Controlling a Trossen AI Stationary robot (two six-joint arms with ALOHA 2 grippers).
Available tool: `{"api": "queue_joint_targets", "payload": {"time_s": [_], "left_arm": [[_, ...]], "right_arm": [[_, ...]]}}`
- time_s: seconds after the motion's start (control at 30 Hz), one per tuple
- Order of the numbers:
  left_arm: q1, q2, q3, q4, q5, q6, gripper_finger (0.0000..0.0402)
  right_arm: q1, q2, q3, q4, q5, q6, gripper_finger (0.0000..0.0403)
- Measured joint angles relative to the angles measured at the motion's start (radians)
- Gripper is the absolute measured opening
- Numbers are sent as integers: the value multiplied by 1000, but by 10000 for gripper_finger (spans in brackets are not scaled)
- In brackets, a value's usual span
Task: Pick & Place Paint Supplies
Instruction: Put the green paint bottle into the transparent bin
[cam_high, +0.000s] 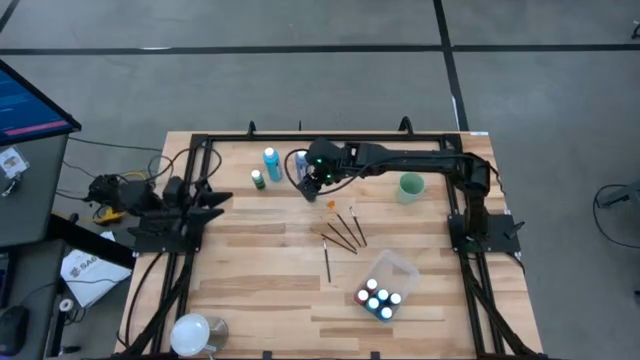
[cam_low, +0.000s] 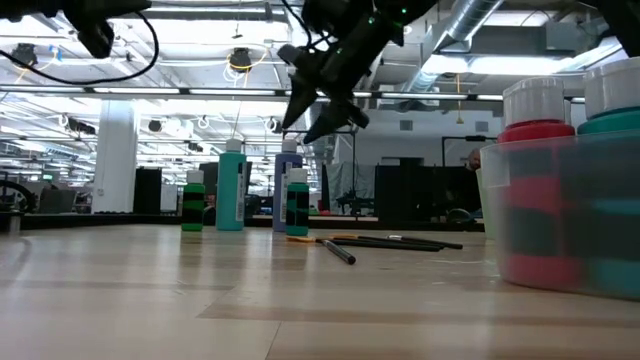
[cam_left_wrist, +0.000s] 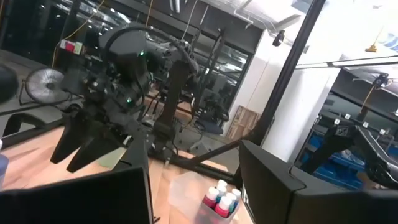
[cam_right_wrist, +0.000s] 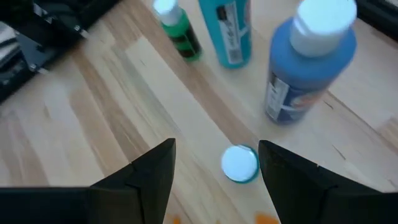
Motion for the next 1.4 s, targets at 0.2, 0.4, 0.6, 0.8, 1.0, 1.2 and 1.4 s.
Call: {"api": "queue_joint_targets", "payload": {"time_s": [0.2, 0.4, 0.6, 0.8, 1.0, 1.2, 1.4], "left_arm": [[0, -1, -34, 10, 0, 2, 132], [0, -2, -120, 39, 3, -61, 132], [0, -2, -191, 129, 28, -84, 132], [0, -1, -228, 174, 27, -101, 132], [0, 17, -228, 183, 19, -24, 132], [0, 26, -228, 197, 21, -55, 132], [0, 26, -228, 204, 64, -43, 132]], "right_arm": [[2, 1, -64, 15, 63, 1, 223], [3, 0, -62, 52, 107, -10, 223], [13, 10, -62, 71, 130, -11, 223], [35, 72, -58, 113, 143, -3, 223], [35, 112, -63, 99, 163, 16, 223], [34, 135, -63, 89, 165, 27, 223], [30, 135, -62, 86, 165, 27, 186]]}}
